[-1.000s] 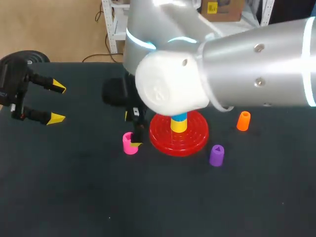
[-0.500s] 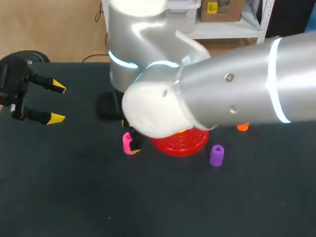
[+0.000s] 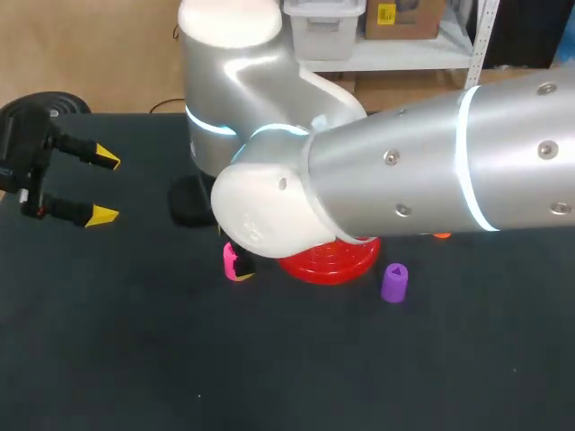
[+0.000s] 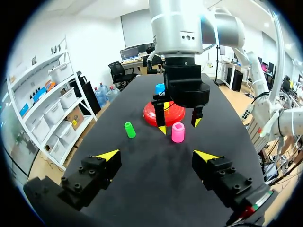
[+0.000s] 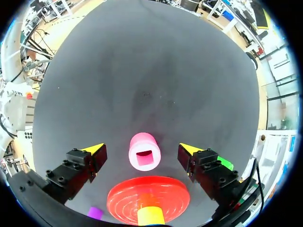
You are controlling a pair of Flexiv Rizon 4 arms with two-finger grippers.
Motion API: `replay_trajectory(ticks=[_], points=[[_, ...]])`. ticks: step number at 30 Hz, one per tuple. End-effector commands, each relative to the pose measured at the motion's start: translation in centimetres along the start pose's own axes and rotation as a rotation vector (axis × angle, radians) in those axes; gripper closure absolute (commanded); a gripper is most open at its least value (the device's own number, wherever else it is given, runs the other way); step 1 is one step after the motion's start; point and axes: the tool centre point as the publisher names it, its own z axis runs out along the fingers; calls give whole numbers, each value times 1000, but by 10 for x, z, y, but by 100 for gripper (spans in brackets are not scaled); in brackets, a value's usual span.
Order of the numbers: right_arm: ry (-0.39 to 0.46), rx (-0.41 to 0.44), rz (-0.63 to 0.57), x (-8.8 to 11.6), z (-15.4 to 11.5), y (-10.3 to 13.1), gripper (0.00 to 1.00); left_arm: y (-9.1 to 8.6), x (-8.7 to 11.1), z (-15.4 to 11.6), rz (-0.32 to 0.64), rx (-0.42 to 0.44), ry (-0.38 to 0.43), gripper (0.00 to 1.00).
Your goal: Pick up and stack the cylinders on the red base in this order: pink,purple,orange,green
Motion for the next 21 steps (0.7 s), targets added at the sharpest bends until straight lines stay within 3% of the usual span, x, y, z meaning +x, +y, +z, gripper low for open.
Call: replay_trajectory(ticks=[1, 21], points=[[-6, -9, -4, 3, 4, -1, 0, -1, 1, 0, 2, -4, -2, 0], [-20, -46, -16, -1, 13, 2, 0, -1, 1, 0, 2, -4, -2, 0]])
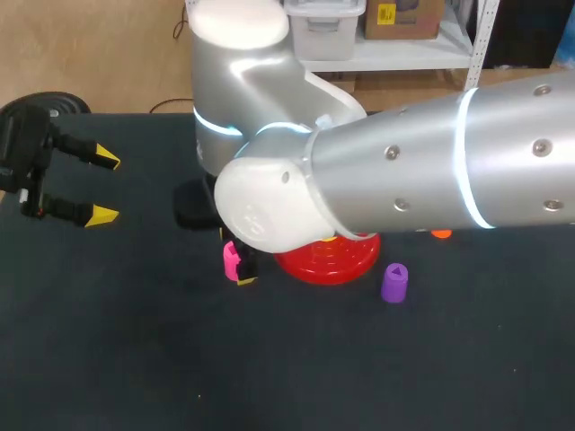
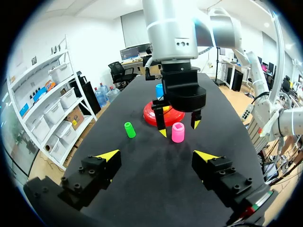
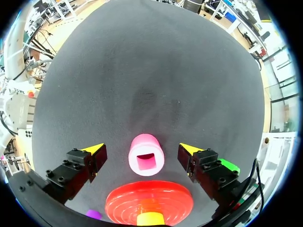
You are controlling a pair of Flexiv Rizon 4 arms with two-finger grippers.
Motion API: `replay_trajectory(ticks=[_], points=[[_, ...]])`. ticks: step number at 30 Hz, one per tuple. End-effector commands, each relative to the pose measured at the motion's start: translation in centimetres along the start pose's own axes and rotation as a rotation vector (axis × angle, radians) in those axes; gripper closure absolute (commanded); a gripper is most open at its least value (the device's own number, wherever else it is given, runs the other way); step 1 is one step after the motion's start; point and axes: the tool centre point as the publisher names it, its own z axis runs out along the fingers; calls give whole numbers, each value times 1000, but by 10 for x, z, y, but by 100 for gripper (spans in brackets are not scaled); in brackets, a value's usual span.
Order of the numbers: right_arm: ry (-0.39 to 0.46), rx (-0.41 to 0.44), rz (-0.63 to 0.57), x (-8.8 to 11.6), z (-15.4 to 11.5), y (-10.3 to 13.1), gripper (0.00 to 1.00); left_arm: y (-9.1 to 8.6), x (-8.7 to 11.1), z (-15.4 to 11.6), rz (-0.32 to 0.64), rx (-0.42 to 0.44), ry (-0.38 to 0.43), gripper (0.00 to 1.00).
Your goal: Pick up and stack the cylinders on the red base in this order: pink,purple,orange,green
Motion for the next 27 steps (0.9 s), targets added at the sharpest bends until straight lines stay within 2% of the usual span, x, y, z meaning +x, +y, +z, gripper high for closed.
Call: replay_trajectory(ticks=[1, 21, 22, 23, 27], points=[[10, -9, -2, -3, 1, 0, 0, -1, 1, 0, 2, -4, -2, 0], [24, -19, 14, 2, 7, 0, 0, -1, 1, 0, 2, -4, -2, 0], [22, -19, 10, 2, 7, 0, 57, -1, 1, 0, 2, -4, -2, 0], [20, -20, 9, 2, 7, -1, 100, -1, 1, 0, 2, -4, -2, 0], [19, -20, 7, 3, 7, -2, 100, -1, 1, 0, 2, -4, -2, 0]])
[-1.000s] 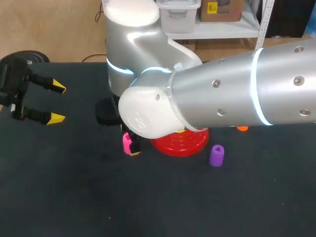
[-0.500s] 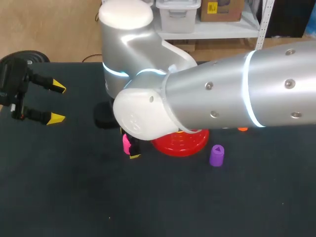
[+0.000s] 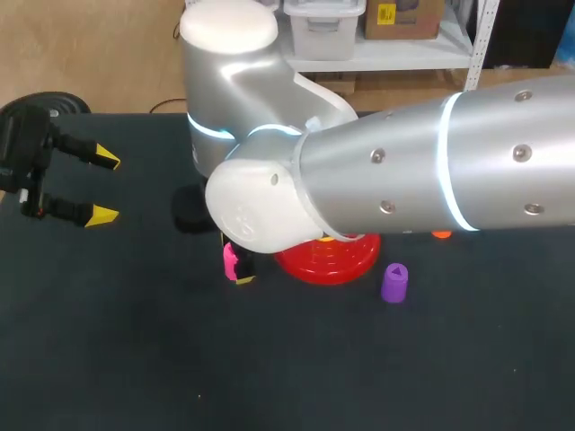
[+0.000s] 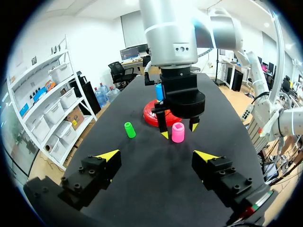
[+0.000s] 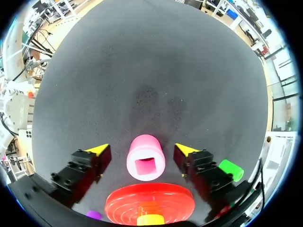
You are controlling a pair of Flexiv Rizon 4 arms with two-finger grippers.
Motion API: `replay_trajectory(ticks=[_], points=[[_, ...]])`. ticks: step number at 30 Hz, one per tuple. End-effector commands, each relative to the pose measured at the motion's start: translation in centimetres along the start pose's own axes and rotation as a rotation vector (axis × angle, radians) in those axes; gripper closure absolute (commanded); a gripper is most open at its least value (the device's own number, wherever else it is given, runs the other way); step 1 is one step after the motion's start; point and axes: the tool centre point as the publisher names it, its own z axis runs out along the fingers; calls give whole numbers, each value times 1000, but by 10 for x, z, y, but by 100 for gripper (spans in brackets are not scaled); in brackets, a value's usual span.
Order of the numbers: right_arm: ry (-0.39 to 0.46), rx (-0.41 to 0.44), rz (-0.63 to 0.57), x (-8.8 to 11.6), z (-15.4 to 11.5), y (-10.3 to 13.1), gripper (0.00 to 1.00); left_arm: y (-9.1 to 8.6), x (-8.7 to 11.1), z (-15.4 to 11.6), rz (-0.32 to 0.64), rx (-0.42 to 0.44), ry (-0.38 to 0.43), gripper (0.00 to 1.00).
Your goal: Pick up and stack the cylinders on the red base in this order: pink,purple,orange,green
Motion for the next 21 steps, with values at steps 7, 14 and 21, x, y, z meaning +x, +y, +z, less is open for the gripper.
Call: replay_trajectory(ticks=[7, 14, 21], points=[[-2, -8, -9, 4, 1, -2, 100, -1, 1, 0, 2, -4, -2, 0], [-6, -15, -10, 5, 0, -2, 100, -1, 1, 0, 2, -4, -2, 0], [-51, 50, 19, 6, -62, -2, 100, -1, 1, 0, 2, -4, -2, 0]])
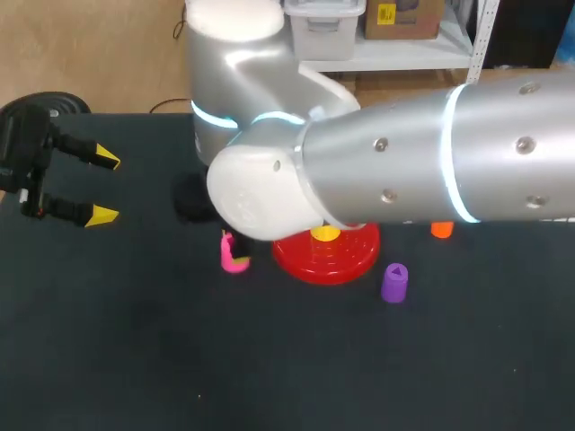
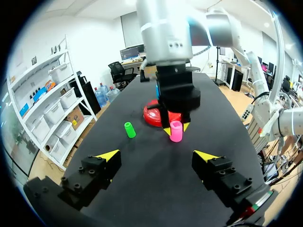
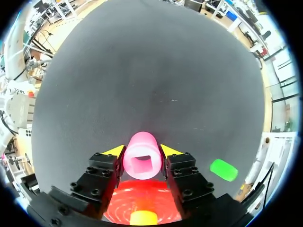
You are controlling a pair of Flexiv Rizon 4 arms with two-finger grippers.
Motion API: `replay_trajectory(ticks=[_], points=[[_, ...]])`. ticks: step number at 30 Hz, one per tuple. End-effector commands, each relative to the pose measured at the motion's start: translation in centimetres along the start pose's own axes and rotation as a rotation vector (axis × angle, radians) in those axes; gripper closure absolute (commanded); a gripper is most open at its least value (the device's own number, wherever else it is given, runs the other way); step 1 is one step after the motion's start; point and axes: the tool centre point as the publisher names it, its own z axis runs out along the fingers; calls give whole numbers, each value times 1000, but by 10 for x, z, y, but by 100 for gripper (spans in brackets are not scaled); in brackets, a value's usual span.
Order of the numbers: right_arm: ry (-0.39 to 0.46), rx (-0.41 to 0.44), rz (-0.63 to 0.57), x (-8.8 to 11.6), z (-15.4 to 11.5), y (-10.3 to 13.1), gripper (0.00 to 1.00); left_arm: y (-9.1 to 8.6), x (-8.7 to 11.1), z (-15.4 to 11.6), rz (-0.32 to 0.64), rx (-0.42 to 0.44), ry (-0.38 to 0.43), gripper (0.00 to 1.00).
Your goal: Pick up and stack the cylinders on the red base in this order: pink,purple,orange,green
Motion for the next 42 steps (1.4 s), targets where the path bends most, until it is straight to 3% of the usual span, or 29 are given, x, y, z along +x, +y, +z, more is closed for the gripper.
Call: replay_trajectory(ticks=[1, 8, 18, 24, 42], points=[[-26, 42, 20, 5, -60, 10, 100, -1, 1, 0, 2, -4, -2, 0], [-5, 124, 119, 33, -146, 9, 100, -1, 1, 0, 2, -4, -2, 0], [7, 128, 318, 90, -194, 16, 100, -1, 1, 0, 2, -4, -2, 0], [-2, 92, 381, 104, -193, 15, 100, -1, 1, 0, 2, -4, -2, 0], [25, 4, 420, 122, -155, 11, 100, -1, 1, 0, 2, -4, -2, 0]])
